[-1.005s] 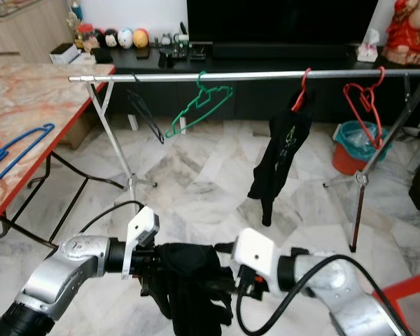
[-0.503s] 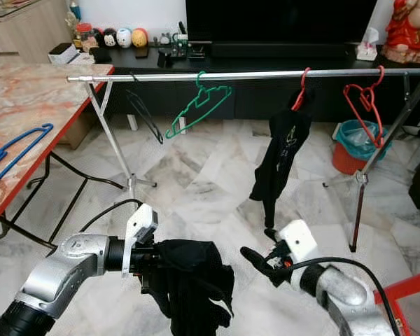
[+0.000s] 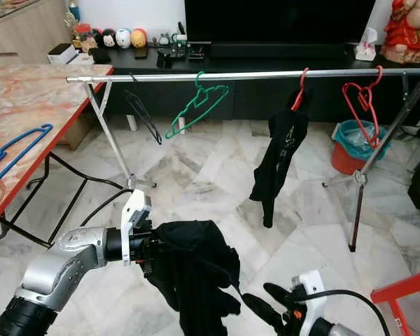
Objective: Hang hanger
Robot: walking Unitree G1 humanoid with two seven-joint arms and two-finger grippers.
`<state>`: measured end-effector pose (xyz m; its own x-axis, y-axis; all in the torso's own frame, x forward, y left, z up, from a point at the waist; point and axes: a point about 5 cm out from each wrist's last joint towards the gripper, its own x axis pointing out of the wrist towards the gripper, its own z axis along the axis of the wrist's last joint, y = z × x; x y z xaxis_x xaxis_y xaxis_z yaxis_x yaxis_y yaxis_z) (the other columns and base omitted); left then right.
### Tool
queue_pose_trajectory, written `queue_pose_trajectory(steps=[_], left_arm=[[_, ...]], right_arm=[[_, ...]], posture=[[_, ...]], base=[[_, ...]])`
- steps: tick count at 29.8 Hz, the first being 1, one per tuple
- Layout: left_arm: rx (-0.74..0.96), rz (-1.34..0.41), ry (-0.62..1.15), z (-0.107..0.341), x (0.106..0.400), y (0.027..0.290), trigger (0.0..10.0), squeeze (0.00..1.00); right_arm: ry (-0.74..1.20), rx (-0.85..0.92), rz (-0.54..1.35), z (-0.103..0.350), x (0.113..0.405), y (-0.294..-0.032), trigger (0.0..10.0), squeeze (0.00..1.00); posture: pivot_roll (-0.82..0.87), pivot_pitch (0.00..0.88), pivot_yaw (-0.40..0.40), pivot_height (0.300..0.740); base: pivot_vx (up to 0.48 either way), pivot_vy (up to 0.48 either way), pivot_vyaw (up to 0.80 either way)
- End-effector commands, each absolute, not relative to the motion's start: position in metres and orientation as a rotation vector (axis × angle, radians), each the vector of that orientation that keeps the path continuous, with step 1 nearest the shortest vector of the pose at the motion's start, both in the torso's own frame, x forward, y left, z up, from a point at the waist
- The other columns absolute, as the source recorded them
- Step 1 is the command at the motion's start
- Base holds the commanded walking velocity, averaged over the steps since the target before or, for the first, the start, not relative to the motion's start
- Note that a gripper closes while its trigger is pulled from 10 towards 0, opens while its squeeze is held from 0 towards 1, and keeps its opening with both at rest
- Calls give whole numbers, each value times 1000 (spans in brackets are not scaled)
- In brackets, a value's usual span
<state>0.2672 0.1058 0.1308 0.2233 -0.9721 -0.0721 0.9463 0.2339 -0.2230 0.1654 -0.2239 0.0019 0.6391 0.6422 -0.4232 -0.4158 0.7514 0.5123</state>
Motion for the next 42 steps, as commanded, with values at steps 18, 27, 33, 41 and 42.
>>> queue_pose_trajectory(steps=[18,27,33,41,42], left_arm=[[-215,-1438,127,156,261,104,10000,0],[-210,-1468,154,154,258,104,10000,0],[-216,-1511,183,152,255,100,10000,0],[-193,-1466,220,144,266,98,10000,0],[-188,-1464,230,142,266,99,10000,0]], right_arm=[[396,492,382,-3,184,-250,10000,0],[375,277,587,14,185,-243,10000,0],[262,289,674,39,193,-242,10000,0],[296,236,969,54,177,-223,10000,0],[326,186,1024,54,174,-222,10000,0]], posture=[[26,4,25,740],[20,19,34,740],[7,8,57,740],[9,2,52,740],[9,3,49,740]], base=[[0,0,0],[0,0,0],[0,0,0],[0,0,0],[0,0,0]])
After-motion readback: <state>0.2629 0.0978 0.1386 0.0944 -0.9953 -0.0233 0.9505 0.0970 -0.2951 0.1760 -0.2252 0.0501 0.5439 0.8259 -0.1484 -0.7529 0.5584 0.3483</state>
